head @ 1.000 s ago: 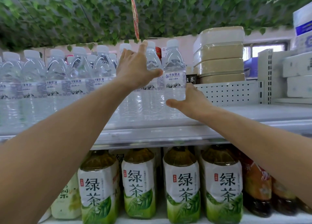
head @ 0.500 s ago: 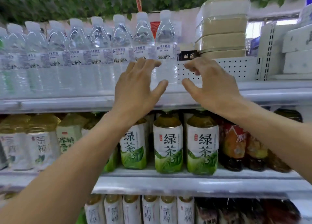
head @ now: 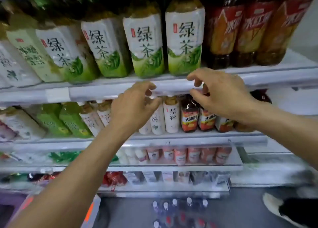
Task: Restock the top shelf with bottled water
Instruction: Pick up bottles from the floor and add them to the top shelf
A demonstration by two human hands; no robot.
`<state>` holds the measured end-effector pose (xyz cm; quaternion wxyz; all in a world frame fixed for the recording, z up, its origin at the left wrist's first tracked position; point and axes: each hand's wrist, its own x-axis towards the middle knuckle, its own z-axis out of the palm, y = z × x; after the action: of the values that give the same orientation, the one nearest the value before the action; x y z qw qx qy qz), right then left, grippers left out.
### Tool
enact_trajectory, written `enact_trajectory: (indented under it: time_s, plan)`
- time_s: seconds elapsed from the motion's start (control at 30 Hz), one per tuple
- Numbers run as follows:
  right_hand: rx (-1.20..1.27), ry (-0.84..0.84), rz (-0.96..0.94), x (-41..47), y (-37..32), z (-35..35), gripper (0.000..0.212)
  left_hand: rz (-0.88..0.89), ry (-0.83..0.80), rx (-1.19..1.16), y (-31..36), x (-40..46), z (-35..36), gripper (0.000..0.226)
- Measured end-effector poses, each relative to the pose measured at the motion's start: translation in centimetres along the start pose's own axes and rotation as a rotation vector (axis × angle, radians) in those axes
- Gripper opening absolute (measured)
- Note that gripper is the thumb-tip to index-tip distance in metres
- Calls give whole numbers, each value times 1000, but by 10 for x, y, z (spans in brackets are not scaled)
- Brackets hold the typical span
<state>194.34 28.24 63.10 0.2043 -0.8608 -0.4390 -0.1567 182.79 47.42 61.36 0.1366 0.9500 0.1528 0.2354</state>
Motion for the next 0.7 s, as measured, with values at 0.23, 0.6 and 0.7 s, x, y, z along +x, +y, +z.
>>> enact_trajectory:
  time_s: [0.23, 0.6, 0.7]
  plan:
    - [99, -329, 262, -83, 38, 102, 24, -172, -422, -166, -29, -61, 131, 30]
    - [208, -874, 651, -292, 56, 334, 20, -627, -935, -383, -113, -275, 349, 29]
    - [210, -968, 718, -340, 60, 385, 23, -743, -982, -397, -138, -321, 395, 19]
